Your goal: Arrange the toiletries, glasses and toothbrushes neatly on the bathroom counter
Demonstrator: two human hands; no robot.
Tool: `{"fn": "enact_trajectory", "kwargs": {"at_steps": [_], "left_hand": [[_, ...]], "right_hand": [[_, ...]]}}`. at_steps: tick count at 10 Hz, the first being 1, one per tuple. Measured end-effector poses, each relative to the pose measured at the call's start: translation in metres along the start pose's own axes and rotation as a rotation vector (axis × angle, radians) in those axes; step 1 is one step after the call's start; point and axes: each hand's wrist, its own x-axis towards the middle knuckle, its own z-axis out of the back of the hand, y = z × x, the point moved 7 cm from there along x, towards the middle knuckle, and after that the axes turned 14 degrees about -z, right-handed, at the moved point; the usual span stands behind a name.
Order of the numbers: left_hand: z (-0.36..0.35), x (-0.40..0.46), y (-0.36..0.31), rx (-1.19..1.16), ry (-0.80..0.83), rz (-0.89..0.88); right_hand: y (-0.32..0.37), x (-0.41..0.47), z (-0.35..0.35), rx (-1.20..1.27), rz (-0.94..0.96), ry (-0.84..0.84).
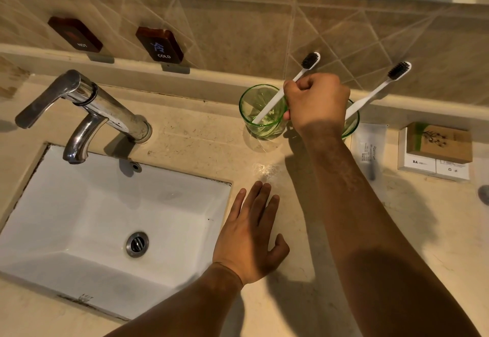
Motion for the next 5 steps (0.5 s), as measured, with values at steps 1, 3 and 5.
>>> {"fn": "enact_trajectory", "kwargs": {"at_steps": [1,3,5], "left_hand": [[-0.001,0.000,0.000,0.004,0.010,0.004],[-0.001,0.000,0.000,-0.006,0.008,-0.003],[0.003,0.000,-0.001,-0.012,0.037,0.008]], "right_hand": [[-0.001,0.001,0.001,-0.015,-0.008,0.009],[-0.003,-0.002,0.003,0.039,-0.025,0.060],[-0.005,-0.036,0.022,0.093,0.246,-0.111]]}}
